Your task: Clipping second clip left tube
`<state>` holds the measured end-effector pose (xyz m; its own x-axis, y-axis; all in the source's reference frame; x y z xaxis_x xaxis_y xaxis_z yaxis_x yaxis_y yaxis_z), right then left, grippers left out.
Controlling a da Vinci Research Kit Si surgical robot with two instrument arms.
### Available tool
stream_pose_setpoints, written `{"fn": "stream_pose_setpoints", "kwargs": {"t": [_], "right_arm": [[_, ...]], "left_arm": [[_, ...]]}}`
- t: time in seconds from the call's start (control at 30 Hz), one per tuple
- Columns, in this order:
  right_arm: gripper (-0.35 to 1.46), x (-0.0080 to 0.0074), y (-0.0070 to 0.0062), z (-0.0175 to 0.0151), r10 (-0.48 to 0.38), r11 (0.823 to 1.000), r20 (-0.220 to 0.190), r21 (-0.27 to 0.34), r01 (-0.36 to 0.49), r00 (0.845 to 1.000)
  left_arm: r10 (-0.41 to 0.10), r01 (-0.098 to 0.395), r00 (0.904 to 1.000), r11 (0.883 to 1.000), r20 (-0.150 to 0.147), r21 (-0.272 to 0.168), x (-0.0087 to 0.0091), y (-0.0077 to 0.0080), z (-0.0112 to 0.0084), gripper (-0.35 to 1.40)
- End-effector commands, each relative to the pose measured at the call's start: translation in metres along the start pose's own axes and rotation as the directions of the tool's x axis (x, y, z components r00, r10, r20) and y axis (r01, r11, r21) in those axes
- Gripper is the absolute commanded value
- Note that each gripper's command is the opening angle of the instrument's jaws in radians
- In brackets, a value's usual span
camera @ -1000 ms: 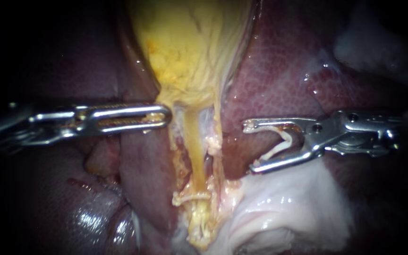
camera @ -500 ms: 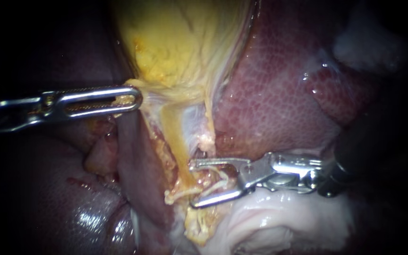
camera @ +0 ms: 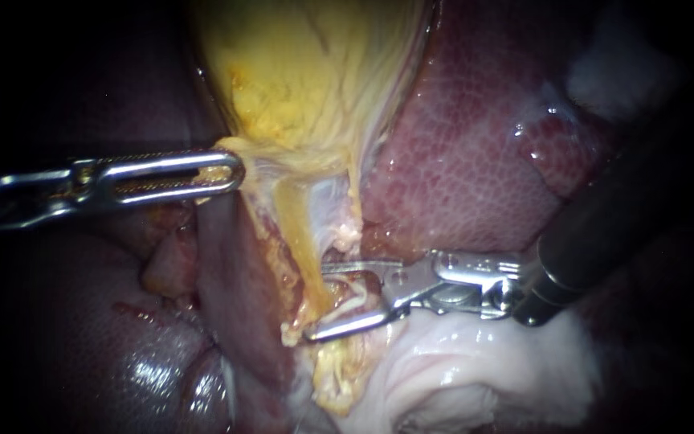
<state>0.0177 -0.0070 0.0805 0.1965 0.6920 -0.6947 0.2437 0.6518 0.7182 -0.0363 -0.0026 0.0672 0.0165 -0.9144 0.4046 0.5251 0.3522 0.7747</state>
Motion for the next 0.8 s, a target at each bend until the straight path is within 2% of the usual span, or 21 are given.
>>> {"fn": "stream_pose_setpoints", "kwargs": {"t": [0.03,0.1,0.17,0.23,0.5,0.53,0.57,0.6,0.67,0.8], "right_arm": [[0.59,0.0003,-0.0004,0.0001,-0.001,1.000,-0.007,0.016,0.001,1.000],[0.58,0.0007,-0.0012,0.0004,0.010,0.998,-0.024,0.056,-0.009,1.000],[0.57,0.0011,-0.0018,0.0009,0.011,0.996,-0.023,0.086,-0.009,1.000],[0.57,0.0012,-0.0021,0.0014,0.007,0.996,-0.021,0.094,-0.005,1.000],[0.55,0.0000,-0.0008,0.0034,0.002,0.997,-0.024,0.078,0.000,1.000],[0.49,-0.0002,-0.0006,0.0035,0.001,0.997,-0.024,0.078,0.001,1.000],[0.30,-0.0004,-0.0007,0.0032,0.005,0.996,-0.017,0.093,-0.004,1.000],[0.02,-0.0005,-0.0008,0.0027,0.021,0.992,0.034,0.123,-0.025,0.999],[-0.35,-0.0005,-0.0007,0.0025,0.021,0.995,0.073,0.099,-0.029,0.997],[-0.35,-0.0005,-0.0007,0.0026,0.020,0.994,0.074,0.101,-0.028,0.997]], "left_arm": [[0.000,0.000,1.0000,1.000,-0.001,0.001,0.0000,0.0002,0.0000,-0.35],[0.000,0.000,1.0000,1.000,-0.001,0.001,0.0000,0.0004,0.0001,-0.35],[0.001,-0.001,1.0000,1.000,-0.001,0.001,0.0000,0.0007,0.0002,-0.35],[0.001,-0.001,1.0000,1.000,-0.001,0.001,0.0000,0.0009,0.0003,-0.35],[0.003,-0.003,1.0000,1.000,0.002,-0.003,0.0004,0.0009,0.0008,-0.35],[0.003,-0.003,1.0000,1.000,0.002,-0.003,0.0005,0.0009,0.0008,-0.35],[0.003,-0.003,1.0000,1.000,0.002,-0.003,0.0005,0.0009,0.0008,-0.35],[0.003,-0.003,1.0000,1.000,0.002,-0.003,0.0005,0.0009,0.0008,-0.35],[0.003,-0.003,1.0000,1.000,0.002,-0.003,0.0005,0.0010,0.0008,-0.35],[0.003,-0.003,1.0000,1.000,0.002,-0.003,0.0005,0.0010,0.0008,-0.35]]}}
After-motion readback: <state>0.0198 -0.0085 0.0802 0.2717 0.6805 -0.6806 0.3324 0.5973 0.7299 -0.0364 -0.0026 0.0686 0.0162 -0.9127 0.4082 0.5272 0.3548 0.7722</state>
